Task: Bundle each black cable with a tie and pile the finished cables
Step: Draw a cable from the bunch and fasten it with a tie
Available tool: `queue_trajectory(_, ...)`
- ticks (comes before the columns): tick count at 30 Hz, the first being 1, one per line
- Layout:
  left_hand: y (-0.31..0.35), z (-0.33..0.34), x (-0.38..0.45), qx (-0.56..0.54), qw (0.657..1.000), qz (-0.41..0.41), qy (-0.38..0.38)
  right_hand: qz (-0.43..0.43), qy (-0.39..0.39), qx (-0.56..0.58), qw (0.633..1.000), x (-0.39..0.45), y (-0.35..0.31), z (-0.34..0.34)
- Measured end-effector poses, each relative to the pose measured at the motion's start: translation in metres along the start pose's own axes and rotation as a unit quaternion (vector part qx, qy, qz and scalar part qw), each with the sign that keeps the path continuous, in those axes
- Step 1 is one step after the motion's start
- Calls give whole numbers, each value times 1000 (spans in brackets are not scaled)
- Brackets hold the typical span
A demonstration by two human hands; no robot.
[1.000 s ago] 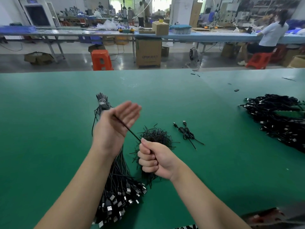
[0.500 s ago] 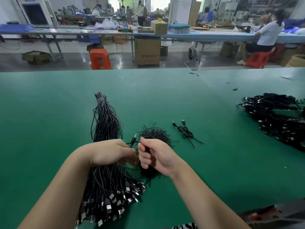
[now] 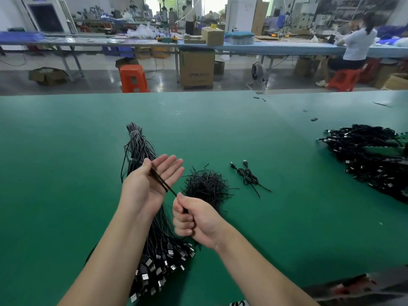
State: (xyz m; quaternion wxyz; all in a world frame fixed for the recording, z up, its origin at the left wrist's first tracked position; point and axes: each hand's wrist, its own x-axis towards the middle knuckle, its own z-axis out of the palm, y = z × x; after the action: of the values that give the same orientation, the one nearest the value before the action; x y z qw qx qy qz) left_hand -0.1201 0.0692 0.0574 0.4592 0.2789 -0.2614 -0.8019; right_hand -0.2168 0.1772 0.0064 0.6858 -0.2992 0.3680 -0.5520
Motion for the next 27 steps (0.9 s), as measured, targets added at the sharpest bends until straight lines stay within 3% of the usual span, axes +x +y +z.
queue_trajectory(3, 17, -2, -7, -19, 998, -38, -52, 6, -2, 24, 1000, 0, 7, -4)
queue_trajectory(5, 26, -12, -13, 40, 982, -87, -163, 10, -13, 74, 997, 0, 7, -5)
queue_trajectory(6, 30, -19, -15, 101, 961, -108, -233, 11, -21, 89, 996, -1, 5, -6)
queue_trajectory(8, 38, -31, -22, 240, 888, -142, -365, 12, -24, 53, 998, -2, -1, -6)
queue_trajectory(10, 48, -37, -24, 358, 813, -181, -422, 15, -14, -34, 999, -4, -6, -6)
queue_trajectory(13, 53, -35, -24, 464, 735, -240, -433, 2, 8, -128, 992, -4, -7, -2)
queue_trajectory(16, 49, -31, -27, 575, 679, -245, -386, 2, 28, -170, 985, -2, -3, 0)
queue_trajectory(18, 47, -31, -29, 683, 617, -196, -340, -7, 40, -201, 979, -3, -4, -4)
queue_trajectory(20, 45, -31, -30, 794, 521, -118, -290, -23, 47, -223, 973, -5, -8, -9)
queue_trajectory(21, 43, -32, -28, 824, 498, -80, -260, -28, 48, -217, 975, -6, -10, -10)
queue_trajectory(22, 40, -34, -26, 826, 512, -47, -230, -32, 49, -201, 978, -6, -11, -11)
queue_trajectory(23, 37, -37, -24, 796, 570, -19, -200, -37, 47, -181, 982, -6, -12, -10)
queue_trajectory(25, 29, -40, -20, 637, 755, 9, -152, -48, 38, -146, 987, -5, -12, -7)
queue_trajectory(26, 23, -38, -19, 547, 827, 29, -129, -54, 33, -135, 989, -3, -11, -5)
queue_trajectory(27, 17, -35, -16, 469, 876, 62, -96, -59, 29, -132, 989, -2, -10, -3)
